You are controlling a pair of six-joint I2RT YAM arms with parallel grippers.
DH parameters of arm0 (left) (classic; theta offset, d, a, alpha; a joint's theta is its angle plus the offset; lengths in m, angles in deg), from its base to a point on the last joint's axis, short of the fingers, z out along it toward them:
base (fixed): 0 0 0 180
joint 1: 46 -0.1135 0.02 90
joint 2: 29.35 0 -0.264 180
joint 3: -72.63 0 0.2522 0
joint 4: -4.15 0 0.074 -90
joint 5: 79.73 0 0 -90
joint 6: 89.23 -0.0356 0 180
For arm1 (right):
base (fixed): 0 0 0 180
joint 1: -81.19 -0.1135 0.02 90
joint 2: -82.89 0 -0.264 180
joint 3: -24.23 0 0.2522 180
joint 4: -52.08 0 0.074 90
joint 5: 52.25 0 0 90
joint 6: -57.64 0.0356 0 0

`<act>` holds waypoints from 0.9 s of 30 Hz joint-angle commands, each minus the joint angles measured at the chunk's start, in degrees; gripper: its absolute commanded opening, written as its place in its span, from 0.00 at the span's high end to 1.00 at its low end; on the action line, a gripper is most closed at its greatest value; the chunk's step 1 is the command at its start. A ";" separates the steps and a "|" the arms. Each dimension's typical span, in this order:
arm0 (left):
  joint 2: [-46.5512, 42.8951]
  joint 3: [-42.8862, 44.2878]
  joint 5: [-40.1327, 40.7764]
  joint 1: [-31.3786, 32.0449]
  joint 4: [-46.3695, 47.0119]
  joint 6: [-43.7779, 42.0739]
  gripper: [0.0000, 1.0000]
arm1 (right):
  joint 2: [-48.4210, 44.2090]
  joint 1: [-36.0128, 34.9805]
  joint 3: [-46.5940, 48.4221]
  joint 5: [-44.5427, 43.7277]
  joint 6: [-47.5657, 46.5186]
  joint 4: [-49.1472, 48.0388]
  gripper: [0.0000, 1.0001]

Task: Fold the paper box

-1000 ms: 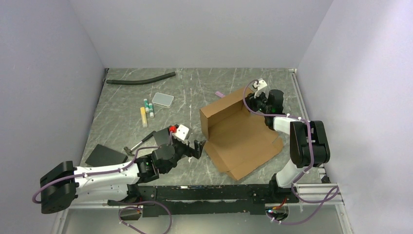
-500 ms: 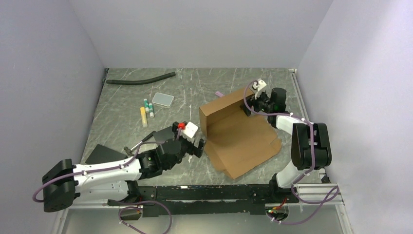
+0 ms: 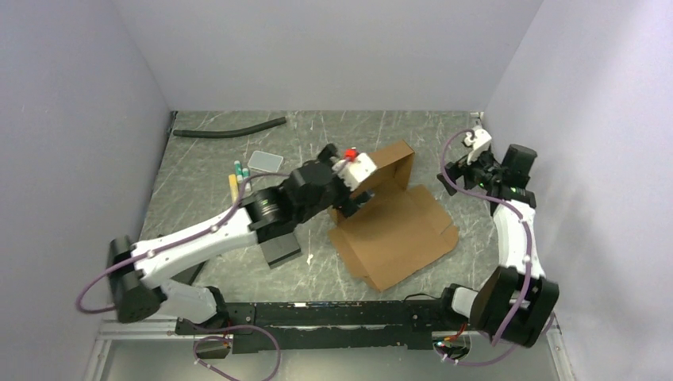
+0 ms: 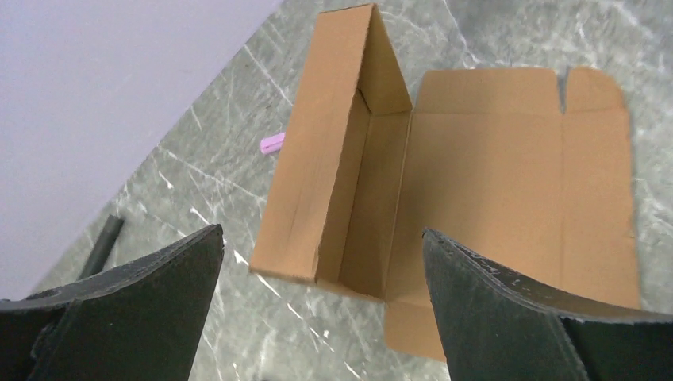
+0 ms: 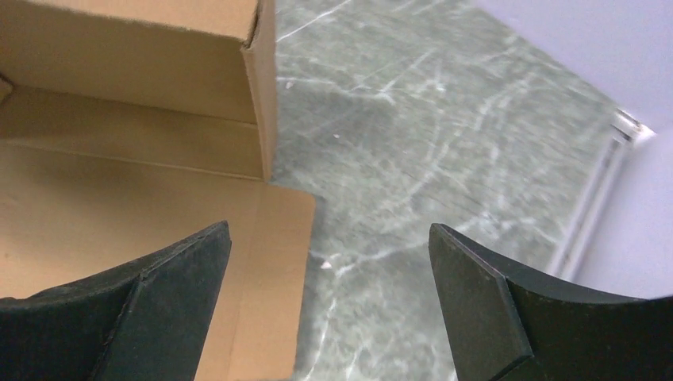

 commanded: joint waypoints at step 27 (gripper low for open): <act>43.46 20.37 29.62 1.20 16.23 -40.38 0.91 | -13.25 4.59 -4.24 4.21 25.83 6.13 0.00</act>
